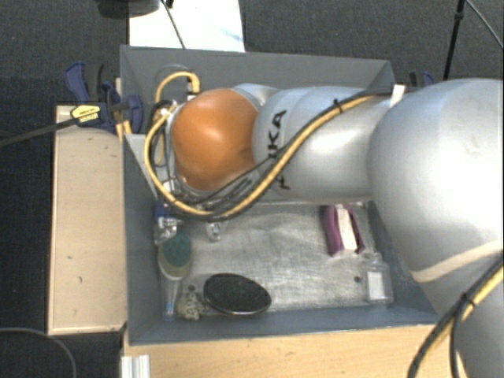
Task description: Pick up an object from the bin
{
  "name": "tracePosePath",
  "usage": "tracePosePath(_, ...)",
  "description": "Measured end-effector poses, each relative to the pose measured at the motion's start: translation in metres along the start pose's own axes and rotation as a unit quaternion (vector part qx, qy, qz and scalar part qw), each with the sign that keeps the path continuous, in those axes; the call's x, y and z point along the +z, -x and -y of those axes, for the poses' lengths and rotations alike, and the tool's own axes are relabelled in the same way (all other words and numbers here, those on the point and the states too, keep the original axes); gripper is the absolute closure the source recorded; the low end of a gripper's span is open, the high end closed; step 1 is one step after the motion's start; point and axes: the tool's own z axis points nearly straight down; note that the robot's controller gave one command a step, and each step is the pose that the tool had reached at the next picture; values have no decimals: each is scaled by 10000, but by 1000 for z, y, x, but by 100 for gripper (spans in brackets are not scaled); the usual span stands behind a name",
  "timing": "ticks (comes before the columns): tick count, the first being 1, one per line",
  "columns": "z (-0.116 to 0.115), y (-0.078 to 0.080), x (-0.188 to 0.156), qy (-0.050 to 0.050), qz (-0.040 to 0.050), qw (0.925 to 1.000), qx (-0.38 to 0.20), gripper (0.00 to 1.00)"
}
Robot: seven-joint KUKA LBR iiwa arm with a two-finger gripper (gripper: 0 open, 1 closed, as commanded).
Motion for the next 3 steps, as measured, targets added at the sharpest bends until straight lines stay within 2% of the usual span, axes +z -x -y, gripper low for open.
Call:
tracePosePath(1, -1, 1, 1, 25, 0, 10000, 30, 100)
tracePosePath(2, -2, 0, 1, 35, -9, 10000, 50, 0)
tracePosePath(3, -2, 1, 1, 42, -6, 10000, 67, 100)
